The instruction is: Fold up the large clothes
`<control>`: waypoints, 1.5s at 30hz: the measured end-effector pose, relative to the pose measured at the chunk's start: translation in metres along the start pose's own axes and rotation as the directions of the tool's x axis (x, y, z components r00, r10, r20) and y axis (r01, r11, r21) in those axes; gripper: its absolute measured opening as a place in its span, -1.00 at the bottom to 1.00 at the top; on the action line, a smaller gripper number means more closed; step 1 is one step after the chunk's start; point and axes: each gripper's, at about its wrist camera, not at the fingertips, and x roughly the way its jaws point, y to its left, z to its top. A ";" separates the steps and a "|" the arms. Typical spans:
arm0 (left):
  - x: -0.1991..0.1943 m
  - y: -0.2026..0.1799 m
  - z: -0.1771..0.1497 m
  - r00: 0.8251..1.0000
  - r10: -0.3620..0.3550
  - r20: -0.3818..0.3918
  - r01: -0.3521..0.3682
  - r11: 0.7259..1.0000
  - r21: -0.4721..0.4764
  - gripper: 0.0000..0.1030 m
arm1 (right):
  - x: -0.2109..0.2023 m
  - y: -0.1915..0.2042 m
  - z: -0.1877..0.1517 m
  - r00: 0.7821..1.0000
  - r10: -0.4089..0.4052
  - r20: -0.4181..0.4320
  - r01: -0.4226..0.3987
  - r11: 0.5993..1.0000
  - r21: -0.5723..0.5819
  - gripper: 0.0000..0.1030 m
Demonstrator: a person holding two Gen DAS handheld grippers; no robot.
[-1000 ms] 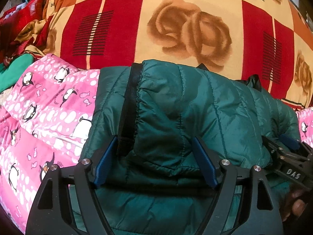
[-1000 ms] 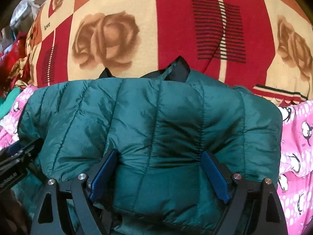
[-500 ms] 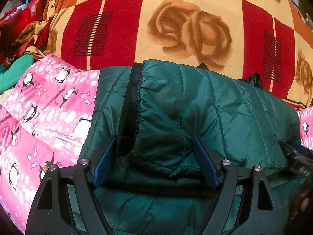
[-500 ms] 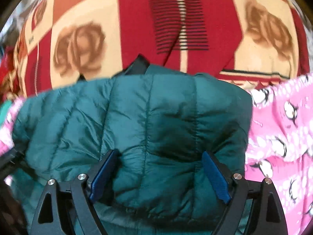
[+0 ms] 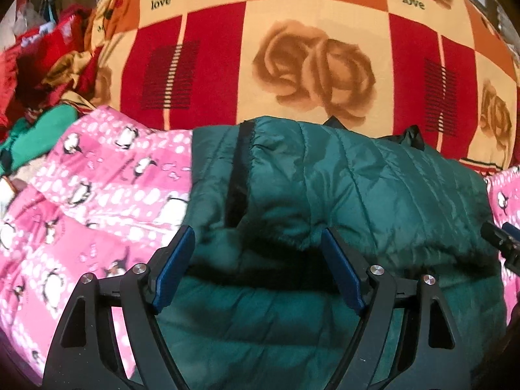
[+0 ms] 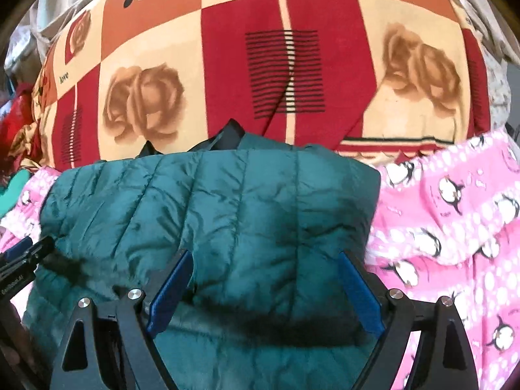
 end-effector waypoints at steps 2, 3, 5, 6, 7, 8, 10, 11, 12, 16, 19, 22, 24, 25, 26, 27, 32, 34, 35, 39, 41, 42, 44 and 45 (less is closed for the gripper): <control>-0.010 0.002 -0.005 1.000 0.003 0.007 -0.003 1.000 0.008 0.56 | -0.007 0.000 -0.006 1.000 0.009 -0.005 -0.009 1.000 0.005 0.71; -0.016 0.003 -0.008 1.000 0.001 0.010 -0.001 1.000 0.010 0.56 | -0.010 0.001 -0.010 1.000 0.011 -0.010 -0.011 1.000 0.003 0.71; -0.024 0.004 -0.014 1.000 -0.001 0.012 0.001 1.000 0.017 0.56 | -0.017 0.003 -0.018 1.000 0.011 -0.020 -0.012 1.000 -0.006 0.71; -0.028 0.004 -0.017 1.000 0.001 0.012 -0.001 1.000 0.022 0.56 | -0.020 0.004 -0.023 1.000 0.011 -0.026 -0.011 1.000 -0.012 0.71; -0.033 0.005 -0.021 1.000 0.002 0.012 -0.002 1.000 0.027 0.56 | -0.022 0.006 -0.027 1.000 0.009 -0.030 -0.010 1.000 -0.018 0.71; -0.037 0.006 -0.025 1.000 0.003 0.014 -0.004 1.000 0.030 0.56 | -0.025 0.008 -0.032 0.999 0.008 -0.035 -0.009 1.000 -0.026 0.71; -0.044 0.007 -0.031 1.000 0.006 0.018 -0.007 0.999 0.035 0.56 | -0.028 0.009 -0.041 0.999 0.009 -0.045 -0.011 0.999 -0.033 0.71; -0.047 0.008 -0.034 1.000 0.008 0.018 -0.008 0.999 0.037 0.56 | -0.030 0.009 -0.045 0.999 0.011 -0.049 -0.013 0.999 -0.035 0.71; -0.050 0.009 -0.038 1.000 0.010 0.018 -0.011 0.999 0.040 0.56 | -0.033 0.009 -0.050 0.998 0.012 -0.055 -0.014 0.999 -0.037 0.71; -0.059 0.013 -0.046 1.000 0.020 0.013 -0.021 0.999 0.047 0.56 | -0.043 0.007 -0.066 0.998 0.010 -0.067 -0.013 0.999 -0.032 0.71; -0.066 0.017 -0.052 1.000 0.022 0.015 -0.023 0.998 0.051 0.56 | -0.050 0.005 -0.078 0.997 0.014 -0.076 -0.016 1.000 -0.024 0.71; -0.072 0.019 -0.059 0.999 0.030 0.015 -0.031 0.997 0.066 0.56 | -0.057 0.004 -0.088 0.997 0.007 -0.081 -0.010 1.000 -0.029 0.71; -0.075 0.019 -0.062 0.999 0.033 0.015 -0.034 0.997 0.072 0.56 | -0.061 0.003 -0.095 0.996 0.002 -0.089 -0.005 0.999 -0.033 0.71; -0.076 0.021 -0.064 0.999 0.035 0.014 -0.036 0.997 0.073 0.56 | -0.062 0.003 -0.098 0.996 0.002 -0.093 -0.005 1.000 -0.031 0.71; -0.076 0.022 -0.066 0.999 0.036 0.011 -0.036 0.997 0.074 0.56 | -0.063 0.002 -0.101 0.995 0.002 -0.097 -0.004 1.000 -0.029 0.71; -0.077 0.022 -0.068 0.999 0.035 0.009 -0.036 0.997 0.073 0.56 | -0.064 0.003 -0.104 0.995 0.001 -0.100 -0.004 1.000 -0.029 0.71; -0.079 0.028 -0.081 0.999 0.035 -0.013 -0.034 0.997 0.073 0.56 | -0.067 0.003 -0.120 0.993 0.002 -0.118 -0.006 0.999 -0.035 0.71; -0.080 0.029 -0.086 0.999 0.032 -0.025 -0.030 0.997 0.075 0.56 | -0.069 0.003 -0.126 0.992 0.003 -0.124 -0.007 0.999 -0.034 0.71; -0.081 0.031 -0.089 0.999 0.027 -0.033 -0.024 0.997 0.076 0.56 | -0.070 0.003 -0.128 0.992 0.003 -0.125 -0.007 0.999 -0.034 0.71; -0.087 0.038 -0.098 0.998 0.001 -0.056 0.003 0.997 0.073 0.56 | -0.076 0.001 -0.138 0.991 -0.005 -0.134 0.000 0.999 -0.033 0.71; -0.090 0.042 -0.103 0.998 -0.011 -0.065 0.015 0.997 0.071 0.56 | -0.078 -0.001 -0.143 0.991 -0.008 -0.137 0.003 0.999 -0.032 0.71; -0.091 0.044 -0.105 0.997 -0.014 -0.072 0.019 0.997 0.071 0.56 | -0.078 -0.002 -0.144 0.990 -0.008 -0.138 0.004 1.000 -0.030 0.71; -0.095 0.048 -0.110 0.996 -0.025 -0.086 0.031 0.997 0.072 0.56 | -0.081 -0.005 -0.148 0.989 -0.007 -0.145 0.003 1.000 -0.025 0.71; -0.097 0.050 -0.112 0.996 -0.029 -0.090 0.035 0.997 0.071 0.56 | -0.082 -0.005 -0.149 0.989 -0.007 -0.147 0.003 1.000 -0.024 0.71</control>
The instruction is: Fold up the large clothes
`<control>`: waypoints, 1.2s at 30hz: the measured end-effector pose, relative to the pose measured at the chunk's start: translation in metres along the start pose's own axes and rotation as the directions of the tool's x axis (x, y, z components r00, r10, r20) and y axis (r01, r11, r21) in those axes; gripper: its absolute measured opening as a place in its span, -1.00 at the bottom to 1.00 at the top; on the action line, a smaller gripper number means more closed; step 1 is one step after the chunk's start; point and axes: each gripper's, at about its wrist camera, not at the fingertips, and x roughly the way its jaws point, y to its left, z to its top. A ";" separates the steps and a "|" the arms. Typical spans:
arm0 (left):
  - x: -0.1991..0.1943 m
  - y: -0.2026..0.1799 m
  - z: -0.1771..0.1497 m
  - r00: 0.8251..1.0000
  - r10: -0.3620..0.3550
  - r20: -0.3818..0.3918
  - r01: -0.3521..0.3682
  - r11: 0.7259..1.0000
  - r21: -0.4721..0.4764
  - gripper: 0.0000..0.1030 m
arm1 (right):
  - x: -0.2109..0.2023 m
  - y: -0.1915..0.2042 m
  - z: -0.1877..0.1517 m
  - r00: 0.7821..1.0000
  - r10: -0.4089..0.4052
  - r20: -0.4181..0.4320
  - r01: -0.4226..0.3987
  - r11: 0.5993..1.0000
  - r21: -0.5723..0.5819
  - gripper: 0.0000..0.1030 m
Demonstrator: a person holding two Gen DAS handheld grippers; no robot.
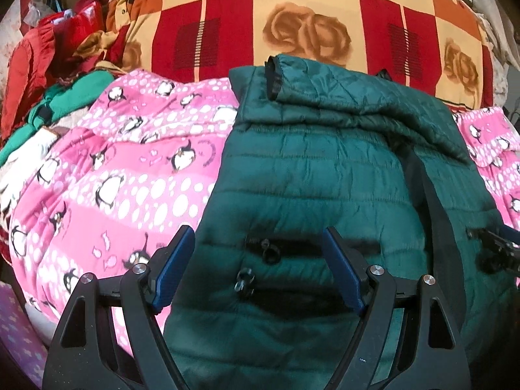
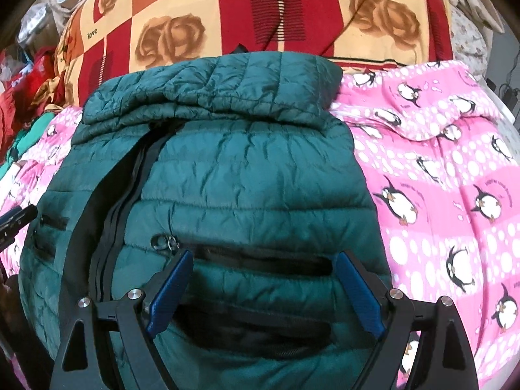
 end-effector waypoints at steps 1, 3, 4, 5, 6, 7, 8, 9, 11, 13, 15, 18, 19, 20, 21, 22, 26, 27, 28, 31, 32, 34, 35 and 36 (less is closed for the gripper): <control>-0.001 0.002 -0.002 1.000 -0.004 -0.003 0.004 1.000 -0.001 0.56 | -0.001 -0.001 -0.002 1.000 0.000 -0.002 0.000 1.000 0.000 0.71; -0.006 0.007 -0.008 1.000 -0.019 -0.008 0.018 1.000 -0.007 0.56 | -0.005 -0.003 -0.006 1.000 0.000 -0.003 0.000 1.000 -0.002 0.71; -0.007 0.010 -0.011 1.000 -0.027 -0.013 0.027 1.000 -0.011 0.56 | -0.007 -0.003 -0.008 1.000 0.001 -0.004 -0.001 1.000 -0.003 0.71; -0.007 0.013 -0.015 0.999 -0.037 -0.023 0.037 0.999 -0.015 0.56 | -0.009 -0.005 -0.010 1.000 0.004 -0.005 -0.004 1.000 -0.002 0.71; -0.008 0.015 -0.018 0.998 -0.047 -0.032 0.047 0.999 -0.018 0.56 | -0.010 -0.006 -0.012 1.000 0.006 -0.007 -0.006 1.000 0.000 0.71; -0.008 0.018 -0.022 0.997 -0.067 -0.048 0.066 0.998 -0.023 0.56 | -0.012 -0.009 -0.015 1.000 0.011 -0.010 -0.011 1.000 0.006 0.71; -0.007 0.021 -0.025 0.994 -0.086 -0.063 0.084 0.996 -0.028 0.56 | -0.014 -0.012 -0.018 1.000 0.015 -0.016 -0.015 1.000 0.012 0.71; -0.006 0.023 -0.027 0.993 -0.096 -0.074 0.094 0.995 -0.033 0.56 | -0.015 -0.015 -0.019 1.000 0.017 -0.021 -0.017 1.000 0.016 0.71; -0.006 0.029 -0.032 0.991 -0.103 -0.087 0.100 0.994 -0.043 0.56 | -0.017 -0.022 -0.024 0.999 0.019 -0.032 -0.019 1.000 0.020 0.71; -0.005 0.034 -0.036 0.989 -0.112 -0.095 0.107 0.993 -0.053 0.56 | -0.020 -0.027 -0.028 0.999 0.022 -0.038 -0.021 1.000 0.023 0.71; -0.005 0.039 -0.040 0.986 -0.124 -0.108 0.117 0.991 -0.068 0.56 | -0.025 -0.036 -0.032 0.999 0.023 -0.043 -0.022 0.999 0.032 0.71; -0.004 0.048 -0.046 0.981 -0.149 -0.123 0.137 0.986 -0.099 0.56 | -0.029 -0.050 -0.038 0.998 0.018 -0.061 -0.015 0.999 0.050 0.71; -0.003 0.050 -0.048 0.979 -0.157 -0.129 0.143 0.984 -0.108 0.56 | -0.029 -0.054 -0.040 0.997 0.018 -0.071 -0.014 0.998 0.054 0.71; -0.002 0.052 -0.049 0.977 -0.167 -0.136 0.152 0.981 -0.117 0.56 | -0.029 -0.058 -0.042 0.997 0.020 -0.079 -0.015 0.998 0.060 0.71; -0.001 0.054 -0.051 0.974 -0.177 -0.141 0.160 0.979 -0.126 0.56 | -0.029 -0.063 -0.045 0.996 0.023 -0.088 -0.017 0.997 0.070 0.71; 0.000 0.056 -0.052 0.972 -0.189 -0.136 0.171 0.976 -0.134 0.56 | -0.029 -0.069 -0.048 0.995 0.031 -0.095 -0.023 0.996 0.084 0.71; 0.000 0.060 -0.055 0.964 -0.216 -0.153 0.192 0.969 -0.157 0.57 | -0.026 -0.084 -0.057 0.987 0.113 -0.110 -0.098 0.986 0.133 0.71; 0.001 0.061 -0.055 0.962 -0.219 -0.163 0.194 0.969 -0.156 0.57 | -0.024 -0.085 -0.058 0.986 0.119 -0.117 -0.102 0.985 0.139 0.71; 0.001 0.061 -0.056 0.960 -0.223 -0.168 0.197 0.968 -0.157 0.57 | -0.021 -0.086 -0.060 0.983 0.134 -0.125 -0.115 0.982 0.148 0.71; 0.000 0.070 -0.058 0.952 -0.249 -0.179 0.215 0.958 -0.189 0.57 | -0.017 -0.082 -0.062 0.969 0.205 -0.138 -0.182 0.970 0.163 0.71; 0.001 0.073 -0.058 0.946 -0.267 -0.184 0.228 0.951 -0.209 0.57 | -0.017 -0.079 -0.063 0.964 0.226 -0.141 -0.203 0.966 0.158 0.71; 0.002 0.076 -0.061 0.936 -0.296 -0.192 0.250 0.940 -0.231 0.57 | -0.017 -0.072 -0.064 0.952 0.270 -0.143 -0.251 0.958 0.141 0.71; 0.003 0.076 -0.062 0.935 -0.296 -0.198 0.250 0.941 -0.227 0.59 | -0.017 -0.068 -0.065 0.949 0.280 -0.143 -0.263 0.956 0.128 0.71; 0.003 0.075 -0.063 0.933 -0.292 -0.210 0.246 0.944 -0.220 0.61 | -0.017 -0.065 -0.066 0.951 0.276 -0.142 -0.261 0.958 0.116 0.71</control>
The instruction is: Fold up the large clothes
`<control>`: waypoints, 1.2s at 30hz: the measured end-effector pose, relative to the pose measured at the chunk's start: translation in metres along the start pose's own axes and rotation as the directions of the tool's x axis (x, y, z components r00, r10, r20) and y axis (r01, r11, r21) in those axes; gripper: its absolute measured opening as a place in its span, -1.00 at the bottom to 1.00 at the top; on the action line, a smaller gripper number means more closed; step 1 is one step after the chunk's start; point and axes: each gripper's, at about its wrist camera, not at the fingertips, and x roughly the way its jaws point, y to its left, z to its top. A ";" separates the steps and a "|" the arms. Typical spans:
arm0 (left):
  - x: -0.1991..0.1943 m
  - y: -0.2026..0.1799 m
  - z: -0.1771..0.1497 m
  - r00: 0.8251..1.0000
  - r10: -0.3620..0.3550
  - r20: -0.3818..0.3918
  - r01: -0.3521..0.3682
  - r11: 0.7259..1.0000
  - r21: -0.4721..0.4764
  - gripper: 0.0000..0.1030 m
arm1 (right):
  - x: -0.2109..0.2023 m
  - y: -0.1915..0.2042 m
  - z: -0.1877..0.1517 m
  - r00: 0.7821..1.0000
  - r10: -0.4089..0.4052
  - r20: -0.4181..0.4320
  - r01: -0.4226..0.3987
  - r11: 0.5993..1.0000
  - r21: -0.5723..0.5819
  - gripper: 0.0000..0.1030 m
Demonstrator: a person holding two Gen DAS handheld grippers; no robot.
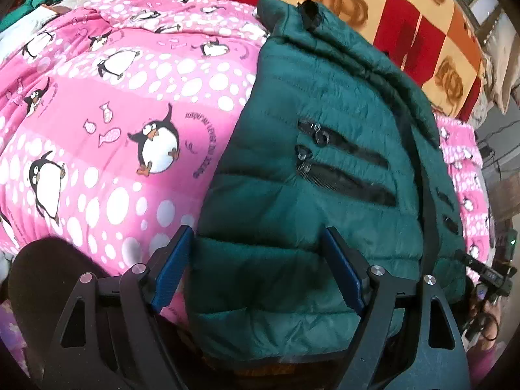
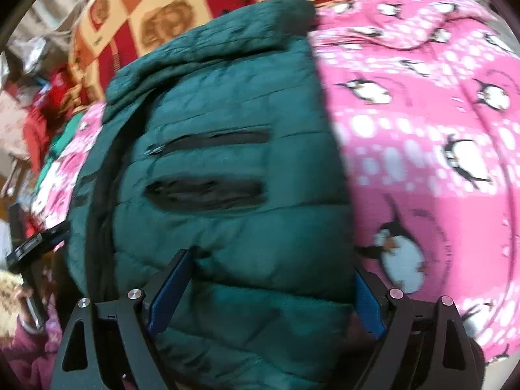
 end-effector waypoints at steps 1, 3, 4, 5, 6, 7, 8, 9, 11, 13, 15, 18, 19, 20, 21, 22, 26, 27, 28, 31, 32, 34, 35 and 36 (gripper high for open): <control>0.003 0.001 -0.002 1.000 -0.001 -0.019 0.001 1.000 0.004 0.62 | 0.001 0.001 -0.001 1.000 -0.007 -0.002 0.007 1.000 -0.011 0.71; 0.007 0.003 -0.005 0.999 -0.005 -0.033 0.005 1.000 0.005 0.63 | 0.005 0.001 -0.003 1.000 -0.011 -0.011 0.011 1.000 -0.015 0.72; 0.007 0.004 -0.007 1.000 -0.008 -0.027 0.008 1.000 0.010 0.63 | 0.005 0.001 -0.003 1.000 -0.015 -0.013 0.014 1.000 -0.018 0.72; 0.007 0.004 -0.007 1.000 -0.009 -0.024 0.010 1.000 0.012 0.63 | 0.005 0.003 -0.004 1.000 -0.021 -0.015 0.021 0.999 -0.029 0.72; 0.006 0.004 -0.007 1.000 -0.010 -0.024 0.010 1.000 0.012 0.63 | 0.005 0.004 -0.005 1.000 -0.024 -0.016 0.024 0.999 -0.037 0.72; 0.004 0.005 -0.007 1.000 -0.010 -0.023 0.010 1.000 0.007 0.63 | 0.005 0.005 -0.007 0.999 -0.031 -0.022 0.030 0.999 -0.046 0.72; 0.003 0.006 -0.008 1.000 -0.014 -0.020 0.014 1.000 -0.001 0.63 | 0.006 0.004 -0.007 0.999 -0.034 -0.027 0.032 0.998 -0.050 0.72; 0.001 0.008 -0.008 1.000 -0.025 -0.016 0.025 1.000 -0.010 0.63 | 0.008 0.005 -0.007 0.999 -0.034 -0.032 0.032 0.998 -0.051 0.72; 0.003 0.010 -0.009 0.998 -0.046 -0.033 0.045 0.999 -0.015 0.63 | 0.011 0.002 -0.007 0.999 -0.019 -0.040 0.018 0.999 -0.043 0.79; 0.006 0.010 -0.011 0.997 -0.049 -0.052 0.048 0.999 -0.012 0.63 | 0.014 0.002 -0.007 0.999 -0.004 -0.048 0.002 0.999 -0.041 0.94; 0.006 0.009 -0.014 0.997 -0.049 -0.058 0.050 0.999 -0.001 0.64 | 0.019 0.007 -0.006 0.997 -0.012 -0.070 0.007 0.998 -0.064 1.00; 0.009 0.004 -0.017 0.994 -0.067 -0.085 0.068 0.998 0.013 0.77 | 0.023 0.010 -0.006 0.995 -0.030 -0.090 0.024 0.997 -0.074 1.00; 0.011 0.002 -0.019 0.994 -0.069 -0.089 0.071 0.997 0.024 0.83 | 0.022 0.009 -0.005 0.995 -0.025 -0.093 0.019 0.998 -0.065 1.00; 0.012 0.001 -0.019 0.994 -0.064 -0.091 0.067 0.997 0.032 0.85 | 0.022 0.007 -0.005 0.995 -0.017 -0.094 0.012 0.998 -0.056 1.00; 0.013 -0.001 -0.019 0.994 -0.056 -0.089 0.060 0.997 0.042 0.85 | 0.022 0.007 -0.005 0.995 -0.012 -0.095 0.007 0.999 -0.051 1.00; 0.012 -0.001 -0.019 0.995 -0.053 -0.087 0.057 0.997 0.045 0.85 | 0.021 0.006 -0.005 0.995 -0.004 -0.096 0.000 0.999 -0.041 1.00; 0.013 0.000 -0.020 0.994 -0.065 -0.091 0.068 0.997 0.037 0.85 | 0.014 0.010 -0.015 0.992 0.083 -0.097 -0.087 0.996 -0.032 0.97; 0.014 0.000 -0.020 0.994 -0.069 -0.089 0.072 0.997 0.035 0.85 | 0.013 0.010 -0.018 0.991 0.100 -0.092 -0.104 0.994 -0.036 0.92; 0.014 0.001 -0.021 0.994 -0.071 -0.087 0.074 0.997 0.033 0.86 | 0.012 0.010 -0.020 0.991 0.105 -0.083 -0.108 0.993 -0.040 0.88; 0.014 0.000 -0.021 0.994 -0.066 -0.082 0.069 0.997 0.037 0.85 | 0.012 0.003 -0.020 0.991 0.130 -0.043 -0.129 0.992 0.015 0.74; 0.013 -0.001 -0.022 0.995 -0.065 -0.077 0.068 0.997 0.040 0.75 | 0.010 -0.001 -0.019 0.989 0.146 -0.025 -0.145 0.989 0.042 0.69; 0.010 -0.004 -0.024 0.996 -0.060 -0.064 0.063 0.997 0.054 0.25 | 0.005 -0.003 -0.020 0.989 0.145 -0.016 -0.144 0.989 0.039 0.13; 0.006 -0.007 -0.025 0.998 -0.049 -0.049 0.053 0.996 0.072 -0.02 | 0.002 -0.003 -0.020 0.990 0.142 -0.015 -0.142 0.990 0.021 0.01; 0.004 -0.009 -0.026 0.998 -0.041 -0.037 0.044 0.995 0.084 -0.15 | 0.000 -0.002 -0.020 0.989 0.146 -0.011 -0.146 0.989 0.014 -0.18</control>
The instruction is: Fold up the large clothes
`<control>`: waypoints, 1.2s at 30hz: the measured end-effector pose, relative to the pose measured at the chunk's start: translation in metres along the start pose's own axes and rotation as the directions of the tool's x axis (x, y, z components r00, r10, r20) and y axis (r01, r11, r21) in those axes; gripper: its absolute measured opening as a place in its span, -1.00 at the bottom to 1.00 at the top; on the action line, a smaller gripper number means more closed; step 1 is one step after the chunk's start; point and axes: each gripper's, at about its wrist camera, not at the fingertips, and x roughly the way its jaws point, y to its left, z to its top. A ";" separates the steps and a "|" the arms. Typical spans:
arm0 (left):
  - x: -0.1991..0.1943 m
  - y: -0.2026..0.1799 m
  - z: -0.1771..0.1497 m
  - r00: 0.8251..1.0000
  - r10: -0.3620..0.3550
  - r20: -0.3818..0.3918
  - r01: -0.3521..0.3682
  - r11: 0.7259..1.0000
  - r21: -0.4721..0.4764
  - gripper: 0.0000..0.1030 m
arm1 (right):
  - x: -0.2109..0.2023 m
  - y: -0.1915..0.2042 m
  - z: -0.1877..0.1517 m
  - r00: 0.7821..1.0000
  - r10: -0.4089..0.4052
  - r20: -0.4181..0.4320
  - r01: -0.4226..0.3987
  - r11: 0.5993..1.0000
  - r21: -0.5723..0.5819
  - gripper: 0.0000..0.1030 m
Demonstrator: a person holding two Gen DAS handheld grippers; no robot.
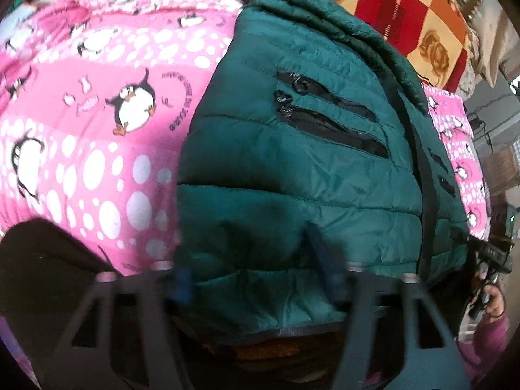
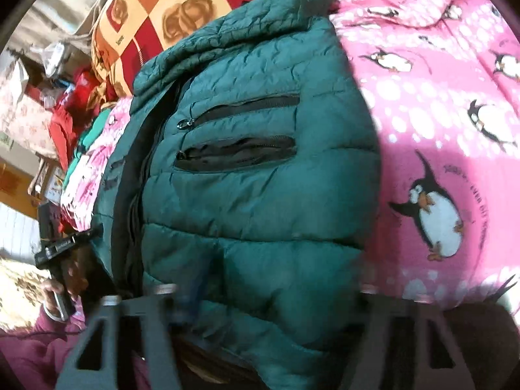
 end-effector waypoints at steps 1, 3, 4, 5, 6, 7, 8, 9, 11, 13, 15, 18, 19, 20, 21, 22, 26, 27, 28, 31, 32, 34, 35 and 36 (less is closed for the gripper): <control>-0.003 -0.002 0.000 1.000 0.012 0.015 -0.012 1.000 0.014 -0.37 | -0.002 0.002 0.000 1.000 0.007 0.005 -0.007 1.000 -0.011 -0.31; -0.007 -0.007 0.000 0.999 0.027 0.036 -0.028 0.999 0.035 -0.58 | -0.006 0.006 0.000 1.000 0.014 0.013 -0.014 0.999 -0.030 -0.36; -0.010 -0.010 0.001 0.998 0.031 0.047 -0.033 0.999 0.042 -0.67 | -0.008 0.007 0.001 1.000 0.023 0.017 -0.023 0.999 -0.031 -0.40; -0.016 -0.014 0.002 0.997 0.034 0.064 -0.037 0.998 0.050 -0.71 | -0.012 0.008 0.002 0.999 0.039 0.026 -0.039 0.999 -0.033 -0.42; -0.019 -0.016 0.004 0.996 0.033 0.077 -0.037 0.998 0.053 -0.73 | -0.013 0.009 0.004 0.998 0.052 0.035 -0.051 0.998 -0.035 -0.44; -0.024 -0.019 0.006 0.995 0.029 0.095 -0.034 0.998 0.057 -0.74 | -0.020 0.010 0.005 0.996 0.075 0.053 -0.073 0.997 -0.038 -0.47; -0.032 -0.022 0.009 0.992 0.024 0.122 -0.031 0.998 0.061 -0.76 | -0.026 0.011 0.008 0.992 0.100 0.073 -0.097 0.994 -0.039 -0.49; -0.037 -0.024 0.012 0.990 0.021 0.140 -0.030 0.997 0.064 -0.76 | -0.029 0.012 0.010 0.989 0.119 0.089 -0.116 0.993 -0.037 -0.49; -0.050 -0.028 0.019 0.982 0.011 0.187 -0.025 0.997 0.071 -0.77 | -0.037 0.013 0.014 0.983 0.141 0.115 -0.138 0.990 -0.038 -0.49; -0.059 -0.030 0.027 0.976 0.004 0.217 -0.021 0.997 0.072 -0.77 | -0.042 0.018 0.019 0.980 0.146 0.138 -0.140 0.989 -0.051 -0.50; -0.066 -0.033 0.036 0.970 -0.002 0.245 -0.015 0.998 0.068 -0.77 | -0.047 0.022 0.024 0.975 0.152 0.161 -0.142 0.988 -0.068 -0.50; -0.077 -0.038 0.049 0.958 -0.008 0.287 -0.011 0.998 0.067 -0.77 | -0.053 0.027 0.031 0.969 0.159 0.191 -0.146 0.986 -0.080 -0.50; -0.080 -0.040 0.052 0.954 -0.008 0.301 -0.012 0.998 0.067 -0.77 | -0.057 0.028 0.033 0.966 0.158 0.205 -0.144 0.986 -0.084 -0.50; -0.084 -0.042 0.055 0.950 -0.011 0.313 -0.011 0.998 0.066 -0.77 | -0.060 0.029 0.035 0.963 0.156 0.220 -0.140 0.986 -0.087 -0.50; -0.087 -0.042 0.058 0.947 -0.013 0.322 -0.009 0.998 0.066 -0.77 | -0.062 0.029 0.037 0.961 0.155 0.230 -0.138 0.986 -0.088 -0.50; -0.090 -0.042 0.061 0.943 -0.014 0.331 -0.007 0.998 0.063 -0.77 | -0.066 0.029 0.040 0.956 0.157 0.248 -0.139 0.986 -0.088 -0.50; -0.095 -0.042 0.080 0.931 -0.033 0.364 0.023 0.999 0.031 -0.77 | -0.075 0.029 0.055 0.936 0.156 0.315 -0.135 0.987 -0.087 -0.50; -0.097 -0.043 0.086 0.927 -0.034 0.375 0.026 0.999 0.024 -0.77 | -0.077 0.030 0.059 0.931 0.155 0.330 -0.133 0.987 -0.089 -0.50; -0.098 -0.043 0.090 0.923 -0.033 0.384 0.028 0.999 0.021 -0.77 | -0.078 0.030 0.064 0.927 0.155 0.341 -0.132 0.987 -0.090 -0.50; -0.103 -0.050 0.106 0.909 -0.028 0.416 0.019 0.999 0.026 -0.76 | -0.083 0.033 0.079 0.913 0.148 0.380 -0.117 0.988 -0.103 -0.50; -0.104 -0.051 0.111 0.905 -0.025 0.424 0.015 1.000 0.026 -0.76 | -0.084 0.034 0.083 0.910 0.145 0.389 -0.112 0.988 -0.107 -0.50; -0.106 -0.053 0.119 0.900 -0.020 0.436 0.011 1.000 0.022 -0.76 | -0.086 0.036 0.095 0.898 0.138 0.418 -0.100 0.989 -0.113 -0.50; -0.106 -0.054 0.125 0.896 -0.017 0.443 0.009 1.000 0.020 -0.76 | -0.087 0.035 0.099 0.895 0.137 0.426 -0.097 0.989 -0.114 -0.50; -0.106 -0.054 0.129 0.894 -0.015 0.448 0.009 1.000 0.017 -0.76 | -0.087 0.036 0.106 0.888 0.126 0.442 -0.084 0.990 -0.115 -0.50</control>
